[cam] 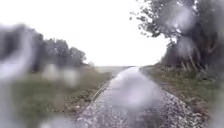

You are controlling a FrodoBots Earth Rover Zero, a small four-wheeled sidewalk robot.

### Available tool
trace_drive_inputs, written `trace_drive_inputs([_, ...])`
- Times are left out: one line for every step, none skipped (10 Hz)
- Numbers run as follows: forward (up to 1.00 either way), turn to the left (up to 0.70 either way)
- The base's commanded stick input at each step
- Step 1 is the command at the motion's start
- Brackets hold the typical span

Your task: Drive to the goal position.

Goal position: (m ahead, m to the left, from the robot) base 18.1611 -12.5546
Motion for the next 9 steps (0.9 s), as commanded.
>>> trace_drive_inputs([0.85, -0.34])
trace_drive_inputs([0.85, -0.34])
trace_drive_inputs([0.85, -0.3])
trace_drive_inputs([0.85, -0.22])
trace_drive_inputs([0.85, -0.03])
trace_drive_inputs([0.85, 0.0])
trace_drive_inputs([0.85, 0.0])
trace_drive_inputs([0.85, 0.0])
trace_drive_inputs([0.85, 0.0])
